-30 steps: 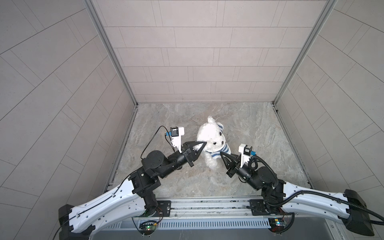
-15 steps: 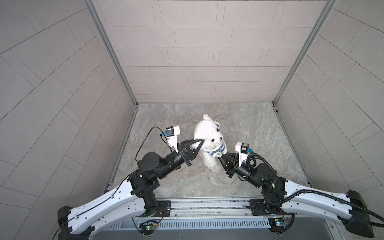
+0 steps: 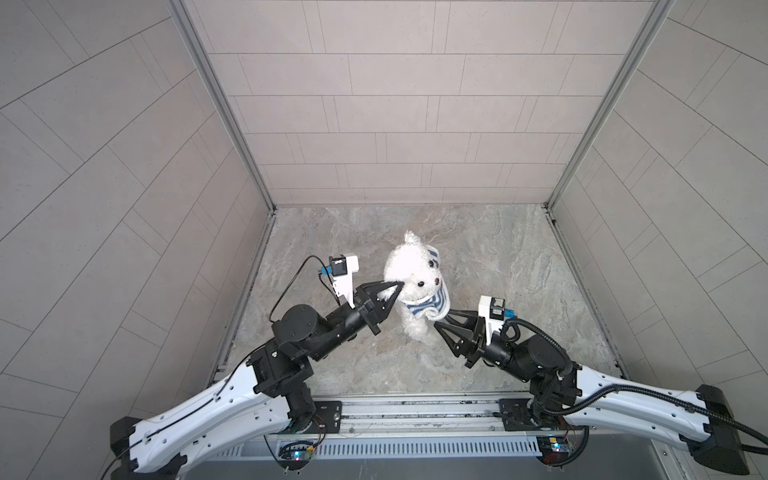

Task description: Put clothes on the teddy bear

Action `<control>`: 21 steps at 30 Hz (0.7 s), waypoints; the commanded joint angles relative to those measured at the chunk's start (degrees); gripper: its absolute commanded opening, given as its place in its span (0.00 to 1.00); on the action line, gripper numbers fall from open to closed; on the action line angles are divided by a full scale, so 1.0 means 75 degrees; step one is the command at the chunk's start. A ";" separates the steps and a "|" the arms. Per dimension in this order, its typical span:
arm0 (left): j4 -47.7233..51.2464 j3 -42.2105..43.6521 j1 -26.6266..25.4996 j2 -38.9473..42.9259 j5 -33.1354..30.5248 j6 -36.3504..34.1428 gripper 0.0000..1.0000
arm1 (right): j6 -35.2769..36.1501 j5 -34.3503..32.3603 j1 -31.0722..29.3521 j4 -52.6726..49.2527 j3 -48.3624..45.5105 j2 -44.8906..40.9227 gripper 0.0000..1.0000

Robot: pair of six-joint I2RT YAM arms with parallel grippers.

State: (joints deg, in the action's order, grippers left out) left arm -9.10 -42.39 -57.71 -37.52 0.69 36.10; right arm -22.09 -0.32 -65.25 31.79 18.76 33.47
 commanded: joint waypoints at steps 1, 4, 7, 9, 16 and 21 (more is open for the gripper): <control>0.1366 -0.0711 0.0047 0.0253 -0.0487 -0.1036 0.00 | 0.0507 -0.0415 -0.0030 -0.1132 0.0080 -0.0684 0.44; 0.2705 -0.1174 0.0106 0.0279 -0.1243 -0.1501 0.00 | 0.0623 -0.0899 -0.0030 -0.2125 0.0249 -0.1096 0.50; 0.3615 -0.1638 0.0160 0.0148 -0.1502 -0.2116 0.00 | 0.0540 -0.1267 -0.0030 -0.2876 0.0527 -0.1194 0.66; 0.3793 -0.1839 0.0170 0.0102 -0.0919 -0.2825 0.00 | 0.0490 -0.1393 -0.0018 -0.3183 0.0715 -0.1116 0.70; 0.6526 -0.3770 0.0312 -0.1061 0.2313 -0.5176 0.00 | 0.1371 -0.0198 -0.0020 -0.3729 0.1269 -0.1126 0.72; 0.6832 -0.4235 0.0312 -0.1356 0.2573 -0.5457 0.00 | 0.2101 0.0754 -0.0018 -0.4250 0.1638 -0.1535 0.71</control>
State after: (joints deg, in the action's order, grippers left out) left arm 38.76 -71.50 -55.61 -47.48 15.07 0.12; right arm -11.27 -0.47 -65.25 2.76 28.34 23.55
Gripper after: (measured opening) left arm 0.070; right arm 0.711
